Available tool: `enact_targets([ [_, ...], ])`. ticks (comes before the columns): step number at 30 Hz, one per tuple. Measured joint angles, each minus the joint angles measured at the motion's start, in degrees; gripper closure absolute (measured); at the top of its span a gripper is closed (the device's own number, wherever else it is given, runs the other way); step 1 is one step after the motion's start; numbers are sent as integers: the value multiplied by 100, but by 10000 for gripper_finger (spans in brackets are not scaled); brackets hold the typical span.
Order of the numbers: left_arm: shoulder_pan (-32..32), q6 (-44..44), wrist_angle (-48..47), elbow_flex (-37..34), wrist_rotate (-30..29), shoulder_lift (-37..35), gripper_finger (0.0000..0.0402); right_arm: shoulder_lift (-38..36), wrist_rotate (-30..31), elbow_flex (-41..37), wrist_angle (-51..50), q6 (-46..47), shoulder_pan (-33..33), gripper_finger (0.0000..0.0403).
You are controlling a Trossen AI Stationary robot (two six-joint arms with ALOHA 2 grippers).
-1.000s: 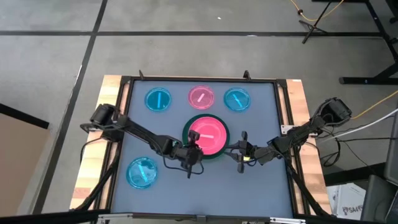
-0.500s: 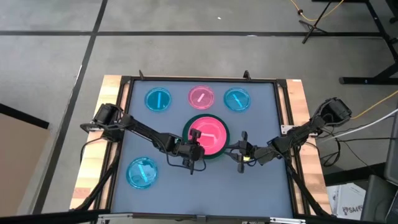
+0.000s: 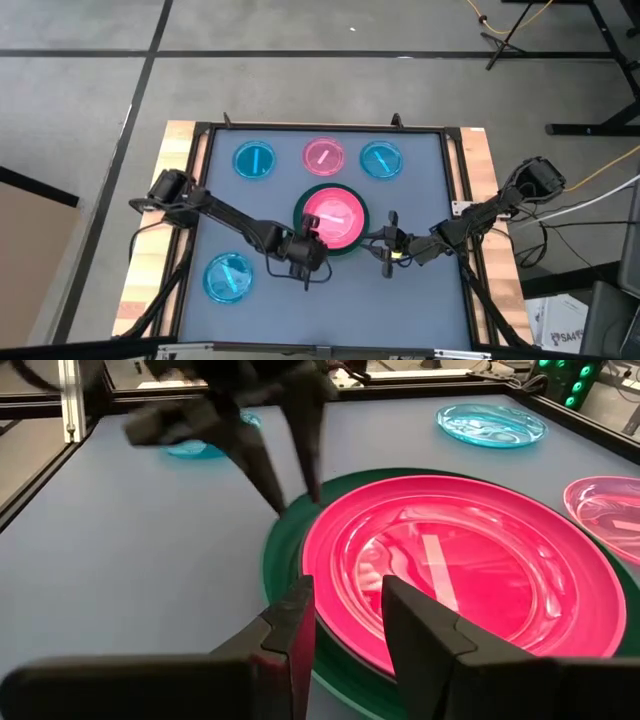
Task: Stack plastic plates
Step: Stack the blue plate on the light pink plate
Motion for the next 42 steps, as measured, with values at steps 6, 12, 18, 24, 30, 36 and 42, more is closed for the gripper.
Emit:
enact_targets([
  [6,-553,-952,-998,555,-16,0,286,0,-2,0,-1,-21,0,295],
  [12,-1103,-2293,-1462,894,-66,-2,287,0,-5,0,0,-21,0,295],
  [18,-1689,-4346,-1944,988,700,-2,289,0,-135,0,0,-23,2,295],
  [24,-2369,-6081,-2313,988,1490,-2,289,0,-153,0,6,-16,0,295],
  [30,-2952,-7182,-3004,988,1871,-2,289,0,-201,0,9,23,0,295],
  [36,-3445,-7808,-3774,986,1530,-2,289,0,-201,0,8,32,1,295],
  [42,-3634,-7817,-3499,577,1519,-2,289,0,-201,0,8,38,0,295],
])
